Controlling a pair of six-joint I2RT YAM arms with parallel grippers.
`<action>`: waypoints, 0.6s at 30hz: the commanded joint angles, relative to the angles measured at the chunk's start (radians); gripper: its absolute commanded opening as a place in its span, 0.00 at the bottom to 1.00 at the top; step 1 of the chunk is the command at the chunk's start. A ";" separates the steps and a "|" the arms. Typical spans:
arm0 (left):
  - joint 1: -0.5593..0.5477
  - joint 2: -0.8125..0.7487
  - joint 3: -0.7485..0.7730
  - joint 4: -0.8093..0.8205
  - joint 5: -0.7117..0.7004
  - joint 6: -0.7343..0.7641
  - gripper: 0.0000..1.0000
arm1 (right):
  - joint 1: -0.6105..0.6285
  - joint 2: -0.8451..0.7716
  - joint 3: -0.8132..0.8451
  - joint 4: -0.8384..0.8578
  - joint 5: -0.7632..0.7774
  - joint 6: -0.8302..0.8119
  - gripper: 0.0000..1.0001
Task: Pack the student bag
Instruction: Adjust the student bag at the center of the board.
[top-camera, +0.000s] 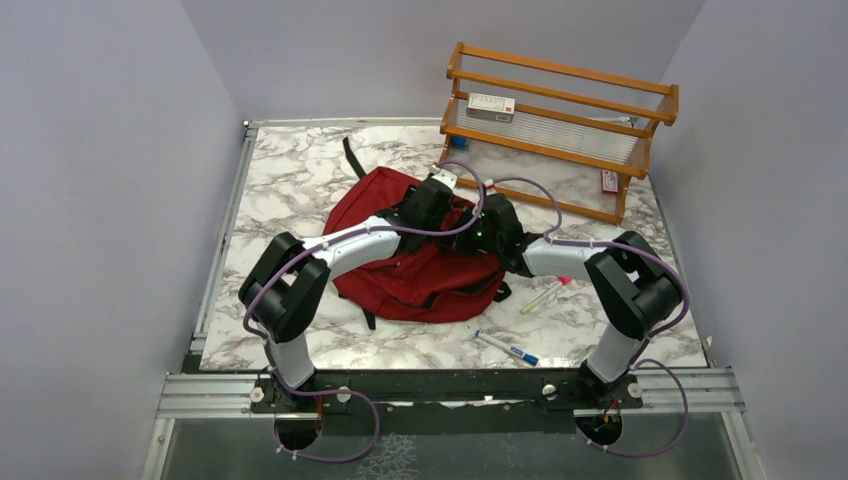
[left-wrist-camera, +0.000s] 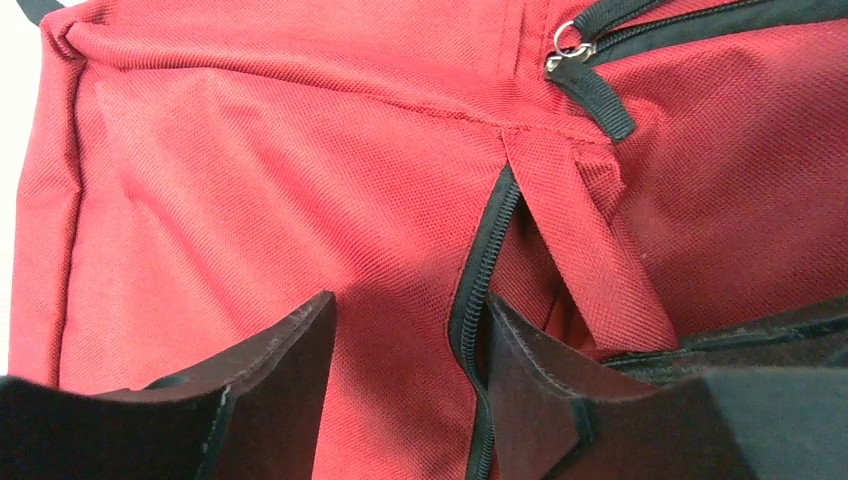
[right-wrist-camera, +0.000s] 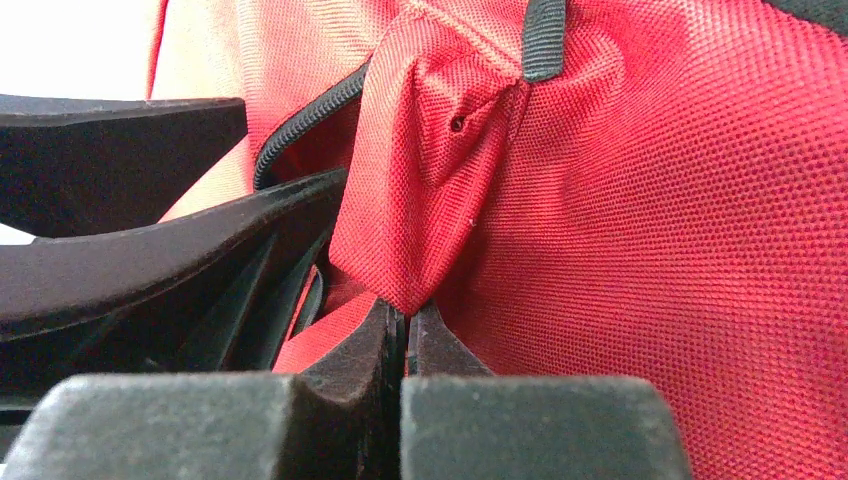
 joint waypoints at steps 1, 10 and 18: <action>-0.009 0.008 0.057 -0.075 -0.100 0.028 0.45 | -0.011 -0.027 -0.023 0.005 -0.002 -0.003 0.00; -0.008 -0.099 0.069 -0.118 -0.073 0.080 0.10 | -0.013 -0.033 -0.001 -0.059 0.034 -0.060 0.00; 0.009 -0.100 0.148 -0.142 -0.057 0.227 0.00 | -0.013 -0.068 0.025 -0.154 0.054 -0.126 0.01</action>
